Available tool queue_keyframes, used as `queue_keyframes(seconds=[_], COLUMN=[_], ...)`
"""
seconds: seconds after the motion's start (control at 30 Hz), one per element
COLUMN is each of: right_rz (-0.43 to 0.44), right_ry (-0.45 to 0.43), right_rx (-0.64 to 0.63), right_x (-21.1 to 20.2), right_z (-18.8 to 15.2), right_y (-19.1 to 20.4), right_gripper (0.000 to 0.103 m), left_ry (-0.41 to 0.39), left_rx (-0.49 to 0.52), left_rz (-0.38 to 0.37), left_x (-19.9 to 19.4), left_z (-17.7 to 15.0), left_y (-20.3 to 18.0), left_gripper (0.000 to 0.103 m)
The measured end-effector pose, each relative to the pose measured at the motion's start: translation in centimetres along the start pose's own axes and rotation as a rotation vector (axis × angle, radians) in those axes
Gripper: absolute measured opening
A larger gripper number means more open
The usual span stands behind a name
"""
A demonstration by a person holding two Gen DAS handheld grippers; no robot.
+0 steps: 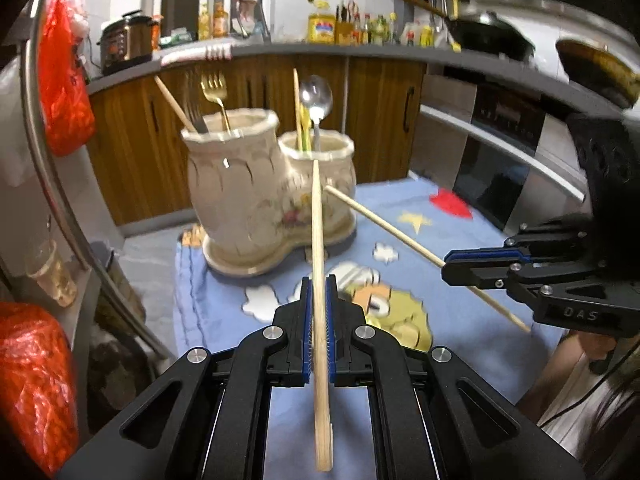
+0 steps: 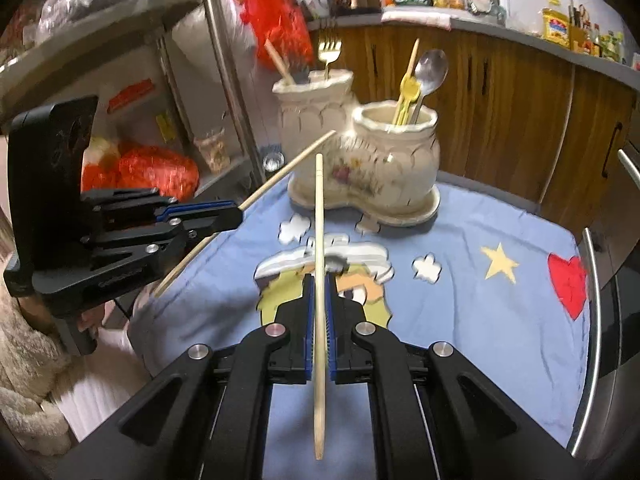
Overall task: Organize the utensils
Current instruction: 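Lift both wooden chopsticks with both grippers toward the holder, then lower the chopsticks into the holder sections with both grippers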
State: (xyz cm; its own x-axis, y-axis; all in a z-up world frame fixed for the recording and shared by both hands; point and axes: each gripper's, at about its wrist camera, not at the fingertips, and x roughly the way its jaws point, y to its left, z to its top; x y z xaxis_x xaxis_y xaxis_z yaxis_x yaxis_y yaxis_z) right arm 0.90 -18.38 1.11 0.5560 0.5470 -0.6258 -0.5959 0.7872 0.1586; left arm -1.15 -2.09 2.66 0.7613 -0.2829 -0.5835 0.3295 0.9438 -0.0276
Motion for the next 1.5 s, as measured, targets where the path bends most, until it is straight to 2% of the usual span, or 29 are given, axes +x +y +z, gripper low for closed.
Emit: queue_keyframes(seconds=[0.17, 0.43, 0.63, 0.7, 0.9, 1.23, 1.37, 1.5], right_rz=[-0.004, 0.013, 0.053, 0.067, 0.055, 0.005, -0.018, -0.031], right_ry=[-0.140, -0.387, -0.487, -0.510, -0.559, -0.564, -0.568, -0.565], right_rx=[0.036, 0.111, 0.181, 0.206, 0.238, 0.215, 0.199, 0.173], right_x=[-1.3, -0.7, 1.9, 2.6, 5.0, 7.9, 8.5, 8.9], right_z=[1.9, 7.9, 10.9, 11.4, 12.2, 12.0, 12.0, 11.8], right_y=[-1.0, -3.7, -6.5, -7.3, -8.4, -8.1, -7.8, -7.3], right_gripper=[0.005, 0.005, 0.005, 0.005, 0.005, 0.005, 0.005, 0.005], left_ry=[-0.119, -0.275, -0.386, -0.419, -0.438, -0.527, -0.541, -0.522], left_rx=[-0.044, -0.088, -0.156, -0.167, -0.194, -0.127, -0.087, -0.066], left_rz=[-0.002, -0.003, -0.035, -0.023, -0.010, 0.048, 0.085, 0.081], left_x=[-1.6, -1.3, -0.1, 0.6, 3.4, 5.1, 5.5, 5.9], left_z=[2.2, 8.6, 12.1, 12.5, 12.9, 11.8, 11.6, 11.3], left_y=[1.5, 3.4, 5.6, 6.1, 7.2, 6.2, 5.4, 5.1], left_gripper=[0.006, 0.006, 0.006, 0.006, 0.006, 0.006, 0.006, 0.006])
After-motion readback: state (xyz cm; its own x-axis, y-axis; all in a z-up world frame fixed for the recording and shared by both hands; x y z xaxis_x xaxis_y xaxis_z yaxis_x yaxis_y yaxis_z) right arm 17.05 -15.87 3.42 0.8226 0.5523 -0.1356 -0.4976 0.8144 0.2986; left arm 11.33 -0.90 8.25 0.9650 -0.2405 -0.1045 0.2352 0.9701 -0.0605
